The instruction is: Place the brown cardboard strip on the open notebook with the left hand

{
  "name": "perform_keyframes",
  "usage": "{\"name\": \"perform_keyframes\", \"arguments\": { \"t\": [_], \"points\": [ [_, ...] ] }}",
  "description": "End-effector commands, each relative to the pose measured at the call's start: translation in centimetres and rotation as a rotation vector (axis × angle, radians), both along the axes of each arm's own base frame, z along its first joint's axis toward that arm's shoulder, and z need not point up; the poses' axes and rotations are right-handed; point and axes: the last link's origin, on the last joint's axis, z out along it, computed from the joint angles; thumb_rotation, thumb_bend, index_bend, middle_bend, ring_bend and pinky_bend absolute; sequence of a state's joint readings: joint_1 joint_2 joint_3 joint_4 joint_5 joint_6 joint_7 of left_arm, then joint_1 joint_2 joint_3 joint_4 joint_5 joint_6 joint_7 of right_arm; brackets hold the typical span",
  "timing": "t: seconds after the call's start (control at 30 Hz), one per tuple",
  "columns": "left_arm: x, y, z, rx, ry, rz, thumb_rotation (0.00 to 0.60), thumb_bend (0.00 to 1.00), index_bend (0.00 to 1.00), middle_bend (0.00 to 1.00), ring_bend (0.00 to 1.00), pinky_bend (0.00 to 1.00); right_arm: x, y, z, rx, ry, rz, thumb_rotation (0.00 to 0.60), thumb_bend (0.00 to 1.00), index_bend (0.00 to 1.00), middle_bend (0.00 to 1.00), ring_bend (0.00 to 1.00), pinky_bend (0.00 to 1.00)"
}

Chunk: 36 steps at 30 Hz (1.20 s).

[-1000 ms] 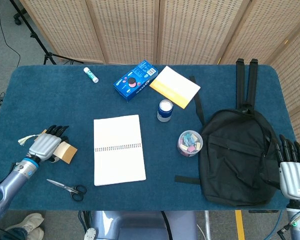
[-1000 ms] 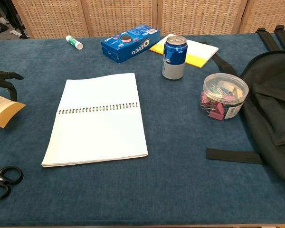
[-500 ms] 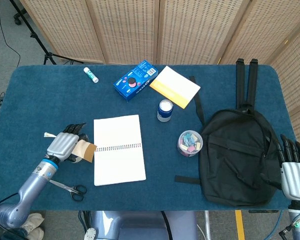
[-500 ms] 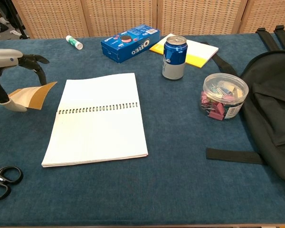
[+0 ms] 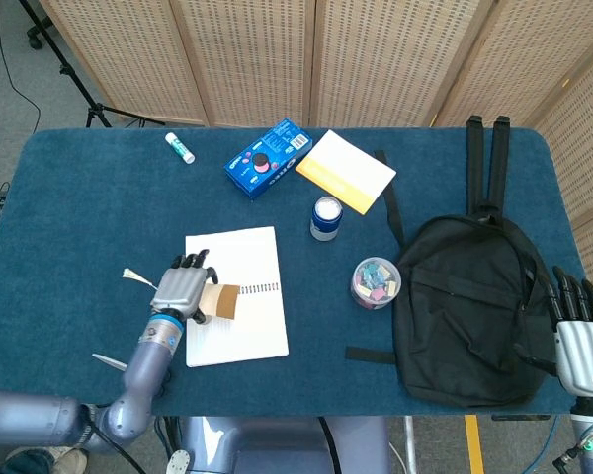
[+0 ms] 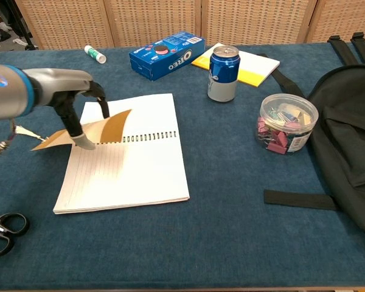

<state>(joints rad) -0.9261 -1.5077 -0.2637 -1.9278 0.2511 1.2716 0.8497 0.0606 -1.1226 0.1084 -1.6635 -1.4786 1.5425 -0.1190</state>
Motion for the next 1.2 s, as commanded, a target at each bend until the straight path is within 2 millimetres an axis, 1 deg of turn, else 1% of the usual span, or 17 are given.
{"name": "perform_keyframes", "arguments": {
  "t": [0.03, 0.2, 0.3, 0.37, 0.5, 0.77, 0.87, 0.97, 1.03, 1.07, 1.1, 1.13, 1.17, 1.2],
  "points": [
    [2.8, -0.4, -1.3, -0.008, 0.020, -0.012, 0.600, 0.19, 0.63, 0.00, 0.00, 0.00, 0.0, 0.0, 0.1, -0.002, -0.004, -0.001, 0.600, 0.00, 0.00, 0.00, 0.00, 0.00],
    [3.2, -0.2, -2.1, 0.002, 0.025, 0.020, 0.600, 0.19, 0.63, 0.00, 0.00, 0.00, 0.0, 0.0, 0.1, 0.003, -0.009, 0.000, 0.600, 0.00, 0.00, 0.00, 0.00, 0.00],
    [3.7, -0.1, -2.6, -0.001, -0.040, 0.052, 0.600, 0.23, 0.64, 0.00, 0.00, 0.00, 0.1, 0.0, 0.2, 0.003, -0.011, 0.004, 0.600, 0.00, 0.00, 0.00, 0.00, 0.00],
    [3.9, -0.1, -2.8, -0.007, -0.053, 0.065, 0.600, 0.24, 0.65, 0.00, 0.00, 0.00, 0.0, 0.1, 0.2, 0.001, -0.012, 0.004, 0.600, 0.00, 0.00, 0.00, 0.00, 0.00],
    [4.5, -0.1, -3.3, -0.015, -0.065, 0.109, 0.600, 0.24, 0.65, 0.00, 0.00, 0.00, 0.0, 0.0, 0.3, 0.000, -0.014, 0.000, 0.600, 0.00, 0.00, 0.00, 0.00, 0.00],
    [5.3, -0.2, -3.9, 0.000, -0.059, 0.141, 0.600, 0.25, 0.65, 0.00, 0.00, 0.00, 0.0, 0.0, 0.2, 0.005, -0.014, 0.000, 0.600, 0.00, 0.00, 0.00, 0.00, 0.00],
    [5.5, -0.1, -4.2, 0.024, -0.037, 0.147, 0.600, 0.25, 0.65, 0.00, 0.00, 0.00, -0.1, 0.0, 0.3, 0.003, -0.016, -0.003, 0.600, 0.00, 0.00, 0.00, 0.00, 0.00],
    [5.4, 0.0, -4.7, 0.070, -0.066, 0.188, 0.600, 0.24, 0.64, 0.00, 0.00, 0.00, -0.1, 0.0, 0.3, 0.006, -0.017, -0.003, 0.600, 0.00, 0.00, 0.00, 0.00, 0.00],
    [5.5, -0.1, -4.9, 0.064, -0.086, 0.184, 0.600, 0.22, 0.57, 0.00, 0.00, 0.00, -0.1, 0.0, 0.3, 0.007, -0.017, -0.003, 0.600, 0.00, 0.00, 0.00, 0.00, 0.00],
    [5.5, -0.2, -5.0, 0.055, -0.098, 0.178, 0.600, 0.19, 0.46, 0.00, 0.00, 0.00, -0.1, 0.0, 0.3, 0.006, -0.018, -0.003, 0.600, 0.00, 0.00, 0.00, 0.00, 0.00],
    [5.6, -0.3, -5.1, 0.039, -0.120, 0.172, 0.600, 0.16, 0.31, 0.00, 0.00, 0.00, -0.1, 0.0, 0.3, 0.007, -0.018, -0.004, 0.600, 0.00, 0.00, 0.00, 0.00, 0.00],
    [5.6, -0.3, -5.1, 0.031, -0.143, 0.170, 0.600, 0.14, 0.22, 0.00, 0.00, 0.00, -0.1, 0.0, 0.3, 0.007, -0.018, -0.004, 0.600, 0.00, 0.00, 0.00, 0.00, 0.00],
    [5.6, -0.3, -5.0, 0.028, -0.168, 0.170, 0.600, 0.13, 0.11, 0.00, 0.00, 0.00, -0.1, 0.0, 0.3, 0.007, -0.018, -0.004, 0.600, 0.00, 0.00, 0.00, 0.00, 0.00],
    [5.6, -0.2, -5.0, 0.026, -0.195, 0.167, 0.600, 0.12, 0.04, 0.00, 0.00, 0.00, -0.1, 0.0, 0.3, 0.007, -0.017, -0.004, 0.600, 0.00, 0.00, 0.00, 0.00, 0.00]
  ]
}}
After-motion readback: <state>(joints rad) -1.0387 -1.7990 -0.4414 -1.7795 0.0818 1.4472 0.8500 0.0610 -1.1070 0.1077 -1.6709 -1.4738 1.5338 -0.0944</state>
